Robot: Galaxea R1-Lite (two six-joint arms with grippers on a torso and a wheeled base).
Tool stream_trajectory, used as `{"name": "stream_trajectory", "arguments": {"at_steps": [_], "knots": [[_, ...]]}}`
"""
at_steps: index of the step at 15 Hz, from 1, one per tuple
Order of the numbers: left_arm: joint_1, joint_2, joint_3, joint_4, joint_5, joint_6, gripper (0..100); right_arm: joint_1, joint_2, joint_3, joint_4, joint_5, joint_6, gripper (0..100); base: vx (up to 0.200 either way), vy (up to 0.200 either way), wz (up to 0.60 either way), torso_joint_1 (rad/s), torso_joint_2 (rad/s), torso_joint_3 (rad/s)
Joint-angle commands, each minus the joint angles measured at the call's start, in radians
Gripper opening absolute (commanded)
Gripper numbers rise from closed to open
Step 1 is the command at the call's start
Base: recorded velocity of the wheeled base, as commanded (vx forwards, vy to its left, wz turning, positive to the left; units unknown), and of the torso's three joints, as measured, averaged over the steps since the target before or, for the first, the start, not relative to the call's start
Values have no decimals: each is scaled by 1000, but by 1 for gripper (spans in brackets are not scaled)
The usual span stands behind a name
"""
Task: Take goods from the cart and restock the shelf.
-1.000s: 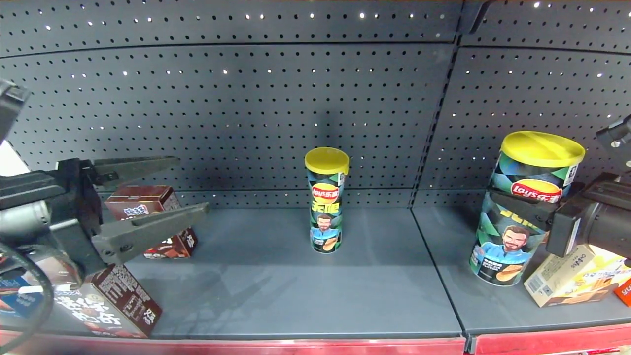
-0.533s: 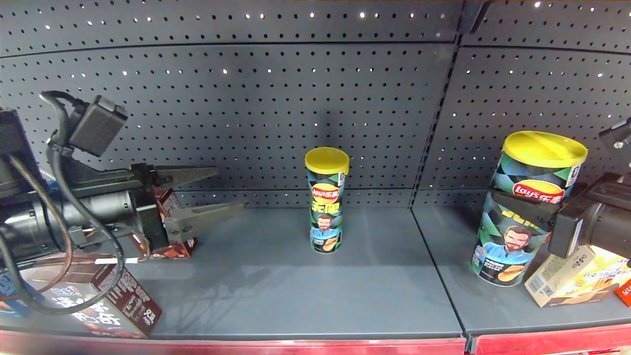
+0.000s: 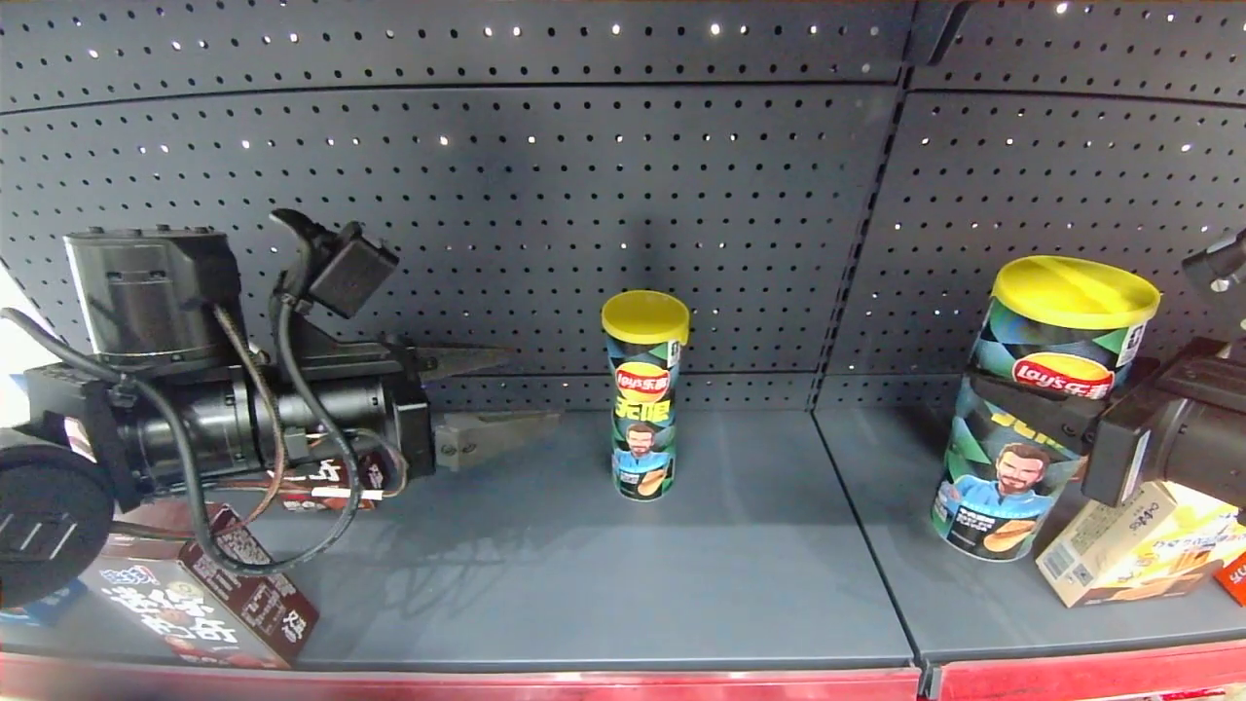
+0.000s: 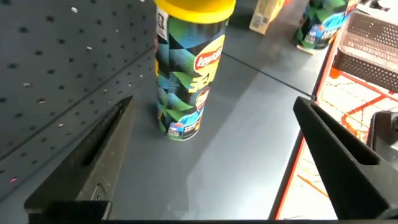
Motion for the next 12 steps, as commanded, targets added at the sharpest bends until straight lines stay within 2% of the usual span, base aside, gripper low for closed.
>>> {"name": "stream_trajectory", "arguments": {"at_steps": [1,4,7,12], "knots": [[-19,72,-14,-26,-12,1,100,7,4,-12,-12,2,0,0,0,0,0,0,0,0],[-65,132,-35,-49,-28,-1,100,10,15,-16,-20,4,0,0,0,0,0,0,0,0],[-109,224,-106,-50,-29,-1,100,7,16,-16,-20,6,1,0,0,0,0,0,0,0],[-115,315,-195,-49,-28,-1,100,4,18,-7,-35,7,1,0,0,0,0,0,0,0]]}}
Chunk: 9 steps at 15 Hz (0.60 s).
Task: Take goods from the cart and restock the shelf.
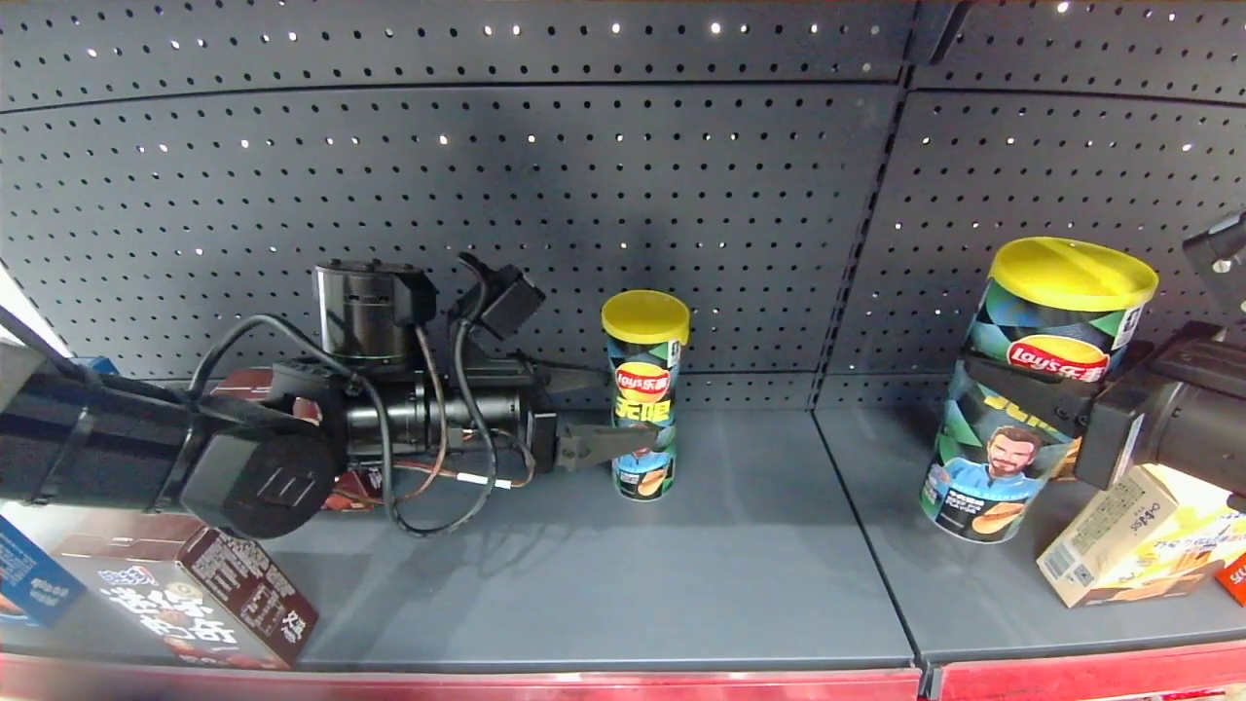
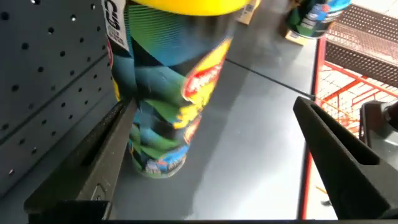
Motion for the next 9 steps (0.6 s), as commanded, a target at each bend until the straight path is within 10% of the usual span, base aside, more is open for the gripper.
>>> {"name": "stream_trajectory", "arguments": {"at_steps": [1,9], "knots": [[-1,50,-25,-1,2,0,100,0,1,4,0,0,0,0,0,0,0,0,0,0],[43,108,-106,-1,2,-2,100,-1,-12,33,-2,25,1,0,0,0,0,0,0,0]]}}
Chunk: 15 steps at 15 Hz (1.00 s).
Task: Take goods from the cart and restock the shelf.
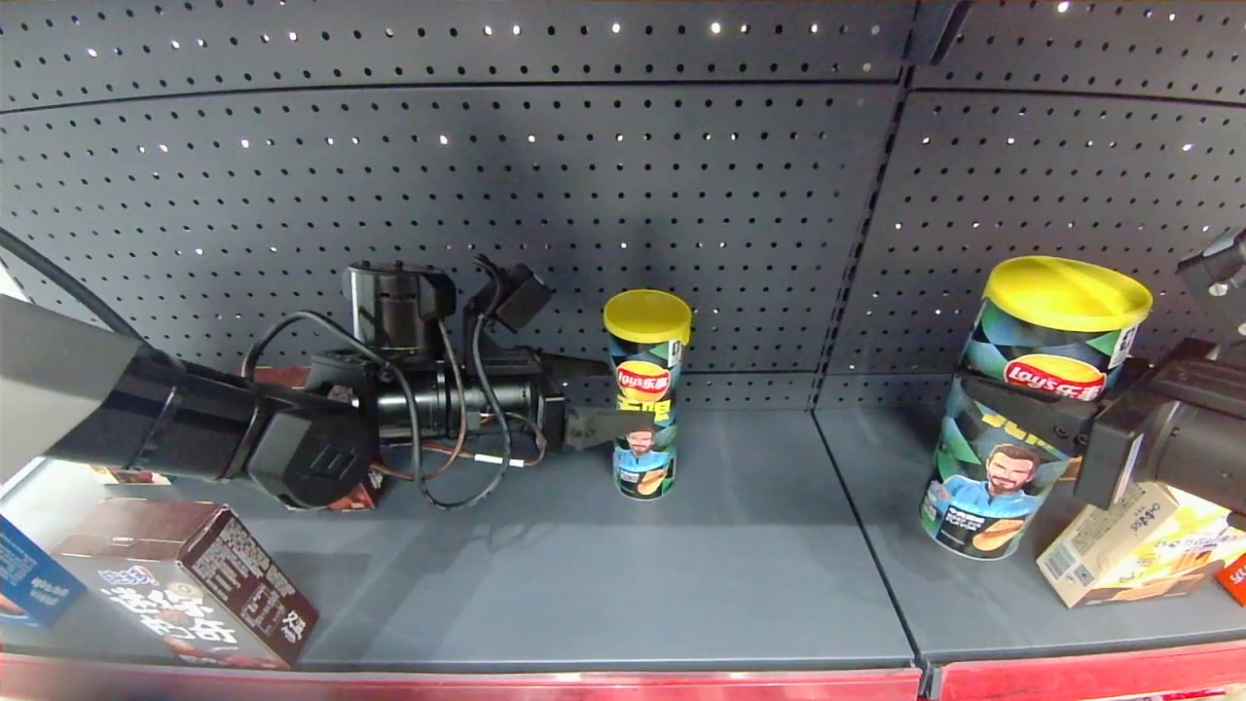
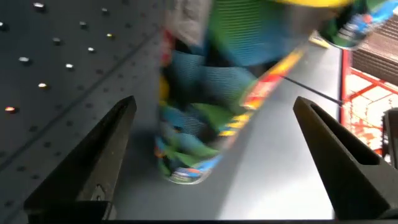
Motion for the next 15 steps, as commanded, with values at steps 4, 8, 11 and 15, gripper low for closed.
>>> {"name": "stream_trajectory", "arguments": {"at_steps": [4,8,11,15], "knots": [[15,64,-76,-2,-20,-1,100,0,1,22,-21,5,0,0,0,0,0,0,0,0],[7,101,-124,-4,-37,-1,100,-1,-4,33,-22,14,0,0,0,0,0,0,0,0],[-3,136,-150,-20,-66,-4,100,-7,-12,53,-30,14,1,0,0,0,0,0,0,0],[15,145,-162,-22,-66,-4,100,-18,-15,68,-30,17,0,0,0,0,0,0,0,0]]}}
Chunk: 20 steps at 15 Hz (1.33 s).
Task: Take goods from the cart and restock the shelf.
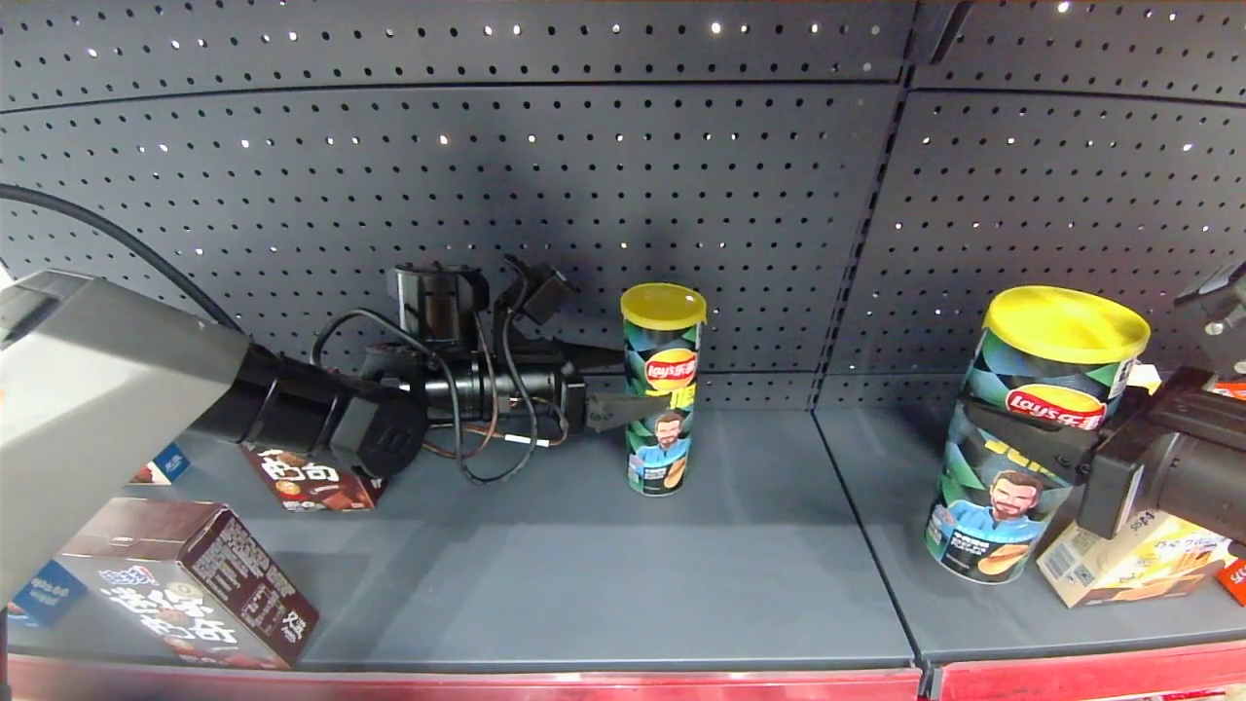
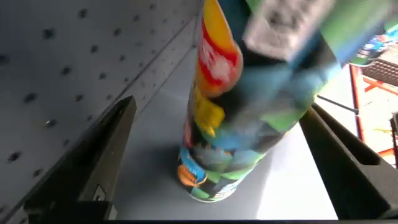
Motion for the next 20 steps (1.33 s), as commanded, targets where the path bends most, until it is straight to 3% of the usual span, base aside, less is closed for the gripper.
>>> {"name": "stream_trajectory", "arguments": {"at_steps": [1,6,10,20], "knots": [[9,21,-20,-3,2,0,100,-3,-3,6,-5,1,-1,0,0,0,0,0,0,0],[27,35,-33,-21,39,-1,100,-15,-3,22,-14,2,-1,0,0,0,0,0,0,0],[18,23,-7,-24,36,3,100,-26,1,25,-16,11,1,0,0,0,0,0,0,0],[21,-76,115,-69,32,3,100,-50,4,43,-29,16,1,0,0,0,0,0,0,0]]}}
